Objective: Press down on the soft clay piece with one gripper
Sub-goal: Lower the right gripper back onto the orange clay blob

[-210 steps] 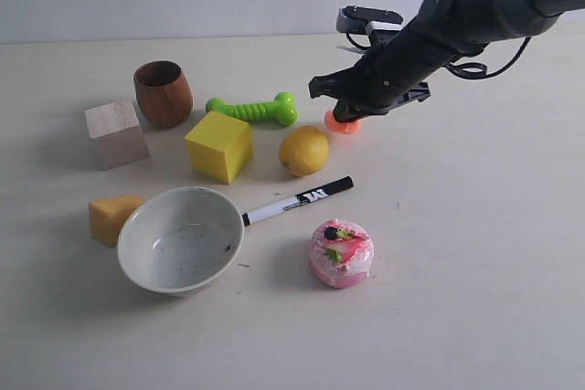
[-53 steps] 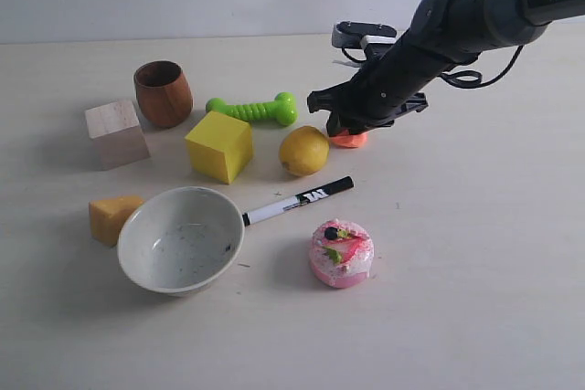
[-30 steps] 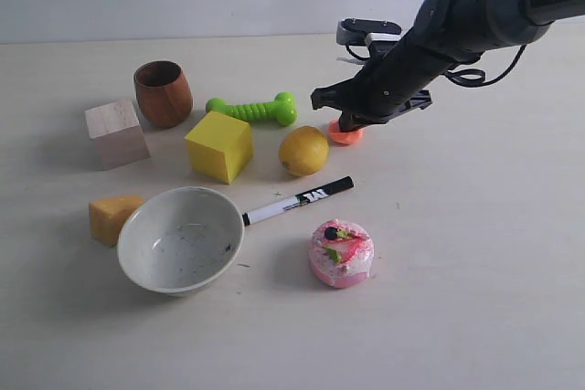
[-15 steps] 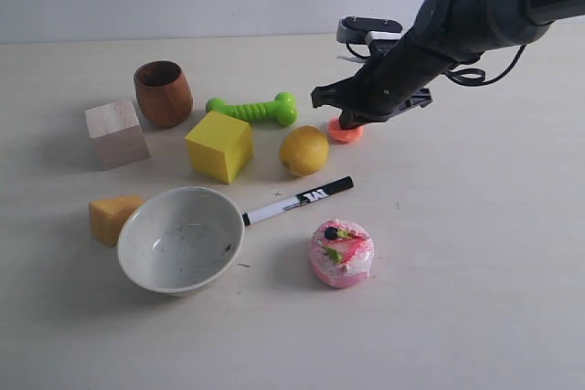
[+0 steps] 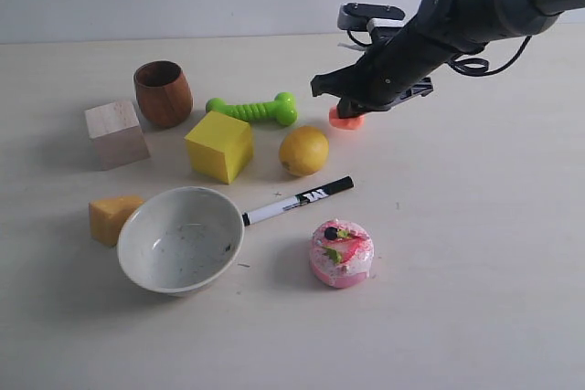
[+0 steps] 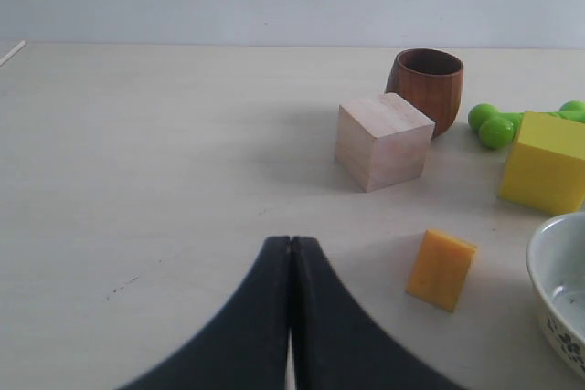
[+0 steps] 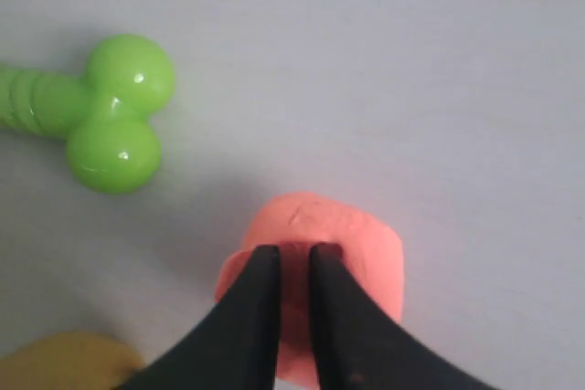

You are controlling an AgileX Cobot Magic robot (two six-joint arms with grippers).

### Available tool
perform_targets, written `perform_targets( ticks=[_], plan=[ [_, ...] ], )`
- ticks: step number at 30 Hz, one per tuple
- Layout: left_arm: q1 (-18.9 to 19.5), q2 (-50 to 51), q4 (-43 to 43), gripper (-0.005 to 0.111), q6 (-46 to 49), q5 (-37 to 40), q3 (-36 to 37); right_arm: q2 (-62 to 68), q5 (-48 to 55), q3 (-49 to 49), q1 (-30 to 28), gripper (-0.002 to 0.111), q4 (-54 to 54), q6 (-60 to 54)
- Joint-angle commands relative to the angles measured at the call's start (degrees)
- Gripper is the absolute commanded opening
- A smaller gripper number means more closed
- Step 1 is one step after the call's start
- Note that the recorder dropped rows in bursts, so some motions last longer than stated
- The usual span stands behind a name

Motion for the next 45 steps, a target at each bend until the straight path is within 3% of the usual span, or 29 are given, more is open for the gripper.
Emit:
perform_targets(
  ticks=[1, 5, 11, 19, 45],
  plan=[
    [-0.31, -0.09, -0.19, 0.000, 0.01, -0.64, -0.15, -0.69, -0.20, 0.19, -0.17, 0.031, -0.05, -0.53],
    [-0.31, -0.09, -0.19, 0.000, 0.01, -0.64, -0.15, -0.69, -0.36, 0.19, -0.17, 0.039, -0.05, -0.53],
    [-0.31, -0.09, -0.19, 0.000, 0.01, -0.64, -0.15, -0.69, -0.36, 0.19, -0.17, 0.038, -0.05, -0.53],
    [-0.31, -0.09, -0.19, 0.000, 0.01, -0.64, -0.15, -0.59, 0.53, 0.19, -0.17, 0.000, -0.17, -0.66],
    [-0.31, -0.09, -0.19, 0.000, 0.01, -0.64, -0.15, 4.90, 2.95, 0.19, -0.17, 0.000, -0.42, -0.46]
  ],
)
